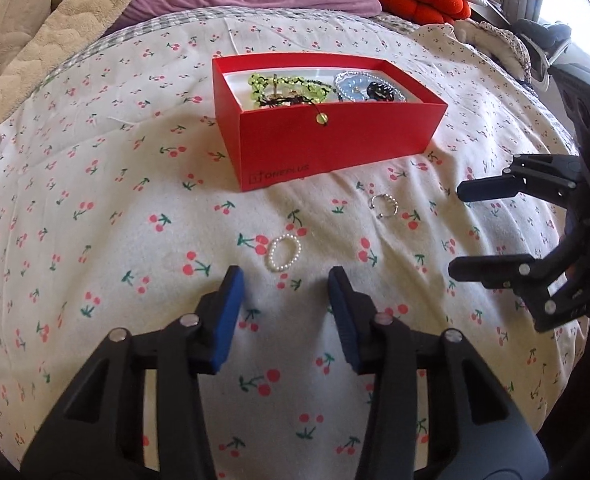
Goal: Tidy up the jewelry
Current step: 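Move both tools toward the two remaining pearl rings, then grasp a pearl ring with left tool while right grasps the pearl-beaded silver ring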
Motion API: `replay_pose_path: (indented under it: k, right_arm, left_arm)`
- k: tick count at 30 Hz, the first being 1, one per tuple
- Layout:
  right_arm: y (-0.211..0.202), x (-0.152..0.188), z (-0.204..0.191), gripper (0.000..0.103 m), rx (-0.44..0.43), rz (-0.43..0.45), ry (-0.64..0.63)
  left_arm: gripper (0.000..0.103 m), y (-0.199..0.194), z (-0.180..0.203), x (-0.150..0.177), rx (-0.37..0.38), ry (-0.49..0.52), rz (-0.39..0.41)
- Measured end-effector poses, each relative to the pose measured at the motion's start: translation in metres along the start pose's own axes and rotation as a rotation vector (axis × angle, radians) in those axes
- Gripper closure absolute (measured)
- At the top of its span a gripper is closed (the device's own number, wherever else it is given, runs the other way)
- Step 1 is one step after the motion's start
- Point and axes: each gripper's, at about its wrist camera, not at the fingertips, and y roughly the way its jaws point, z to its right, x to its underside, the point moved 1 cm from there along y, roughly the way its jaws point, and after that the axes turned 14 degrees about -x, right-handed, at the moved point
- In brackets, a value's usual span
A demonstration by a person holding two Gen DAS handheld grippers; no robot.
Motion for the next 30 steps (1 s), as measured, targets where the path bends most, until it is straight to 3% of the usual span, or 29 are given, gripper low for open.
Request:
replay_pose_path:
  k: [9,21,28,30]
  right_arm:
    - [0.007,-0.014,-0.001,0.028,-0.005,0.008,-0.004]
    - [0.022,-0.029,0.004,0.028,0.016,0.008,-0.013]
    - [0.037,-0.037,0.004,0.032,0.032,0.006,-0.025]
    - [0.04,-0.038,0.002,0.039,0.043,0.007,-0.043]
  left_arm:
    - [0.061,0.013,0.01,-0.009,-0.016,0.041,-0.01]
    - [0.099,0.015,-0.003,-0.007,-0.04,-0.014,-0.021]
    - [0.1,0.006,-0.015,0.001,-0.033,-0.056,-0.035]
    - [0.1,0.005,-0.018,0.003,-0.033,-0.063,-0.039]
